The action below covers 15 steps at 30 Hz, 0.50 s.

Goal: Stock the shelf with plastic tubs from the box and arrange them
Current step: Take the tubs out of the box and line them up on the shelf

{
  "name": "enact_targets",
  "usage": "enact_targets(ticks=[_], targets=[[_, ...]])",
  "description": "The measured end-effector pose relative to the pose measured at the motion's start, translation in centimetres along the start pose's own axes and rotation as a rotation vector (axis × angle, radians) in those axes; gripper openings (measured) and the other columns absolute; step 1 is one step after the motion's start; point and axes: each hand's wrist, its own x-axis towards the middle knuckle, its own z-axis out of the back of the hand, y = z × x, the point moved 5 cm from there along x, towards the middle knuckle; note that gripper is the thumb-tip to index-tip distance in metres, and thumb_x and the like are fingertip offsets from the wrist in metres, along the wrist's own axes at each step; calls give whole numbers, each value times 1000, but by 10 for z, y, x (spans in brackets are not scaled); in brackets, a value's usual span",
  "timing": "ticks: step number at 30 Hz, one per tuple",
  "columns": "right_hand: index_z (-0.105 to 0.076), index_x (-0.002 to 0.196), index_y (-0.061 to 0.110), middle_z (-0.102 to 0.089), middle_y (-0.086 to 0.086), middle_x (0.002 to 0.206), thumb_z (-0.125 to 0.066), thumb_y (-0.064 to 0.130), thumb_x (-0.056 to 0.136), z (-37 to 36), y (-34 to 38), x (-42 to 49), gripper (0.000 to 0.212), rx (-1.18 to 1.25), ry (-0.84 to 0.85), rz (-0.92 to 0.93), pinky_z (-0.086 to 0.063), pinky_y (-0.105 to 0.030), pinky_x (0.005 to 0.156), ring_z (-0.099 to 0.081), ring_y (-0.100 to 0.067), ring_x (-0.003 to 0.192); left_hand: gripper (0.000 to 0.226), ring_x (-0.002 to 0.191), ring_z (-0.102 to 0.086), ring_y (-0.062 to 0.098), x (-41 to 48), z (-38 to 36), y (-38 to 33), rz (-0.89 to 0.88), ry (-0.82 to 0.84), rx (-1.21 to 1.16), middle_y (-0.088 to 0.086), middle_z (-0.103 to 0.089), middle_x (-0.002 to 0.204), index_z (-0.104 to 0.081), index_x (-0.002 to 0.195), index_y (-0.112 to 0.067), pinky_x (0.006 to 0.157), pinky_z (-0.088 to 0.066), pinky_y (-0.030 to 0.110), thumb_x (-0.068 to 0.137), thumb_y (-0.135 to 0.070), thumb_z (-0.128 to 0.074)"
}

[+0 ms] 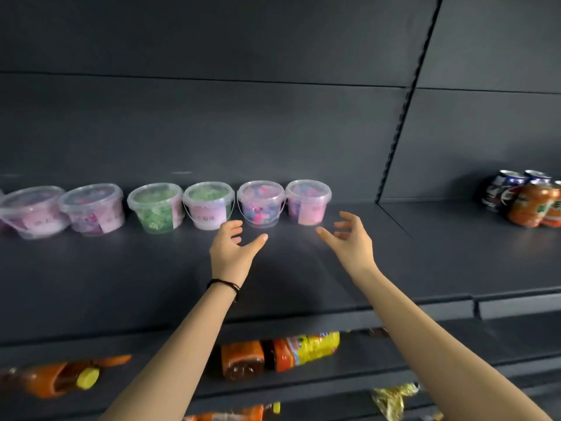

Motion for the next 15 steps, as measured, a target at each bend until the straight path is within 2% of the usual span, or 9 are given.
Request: enact_targets(ticks=[3, 8, 11, 13, 14, 15], targets=[[-50, 129, 23, -60, 12, 103, -80, 39, 75, 37, 12, -55, 63, 11, 27, 71, -44, -7, 67, -62, -7, 93, 48, 98, -61, 11, -66, 15, -15, -30, 16, -1, -5, -63, 113, -59, 113, -21, 80, -46, 19, 73, -30, -83], [-53, 118, 28, -62, 11, 101, -80, 35, 75, 101, -8, -155, 52, -22, 84, 114, -48, -10, 72, -62, -4, 86, 41, 88, -58, 2, -192, 20, -9, -53, 65, 40, -17, -61, 101, -57, 105, -31, 68, -42, 10, 73, -31, -82], [-53, 119, 26, -62, 8, 99, -81, 34, 74, 132, -55, -209, 54, -96, 153, 20, -50, -16, 75, -61, -8, 86, 40, 86, -57, -1, -262, 9, 26, 2, 148, 93, -20, -59, 99, -54, 101, -39, 66, -42, 8, 72, -34, -82], [-54, 120, 21, -63, 4, 101, -82, 32, 73, 146, -99, -242, 57, -175, 223, -92, -52, -27, 78, -62, -15, 88, 43, 89, -56, 0, -304, -3, 66, 106, 245, 153, -18, -58, 103, -54, 105, -35, 69, -41, 12, 72, -36, -82], [-55, 119, 18, -65, 1, 102, -84, 30, 72, 153, -123, -259, 57, -214, 250, -153, -50, -26, 79, -63, -18, 90, 46, 93, -56, 3, -323, -9, 88, 178, 302, 190, -14, -58, 108, -54, 109, -32, 72, -41, 14, 72, -37, -82], [-56, 118, 17, -66, -1, 102, -85, 29, 71, 160, -147, -274, 56, -246, 269, -208, -48, -20, 77, -64, -19, 91, 50, 99, -56, 8, -341, -16, 111, 254, 356, 231, -9, -58, 113, -54, 112, -30, 76, -44, 18, 72, -37, -83]])
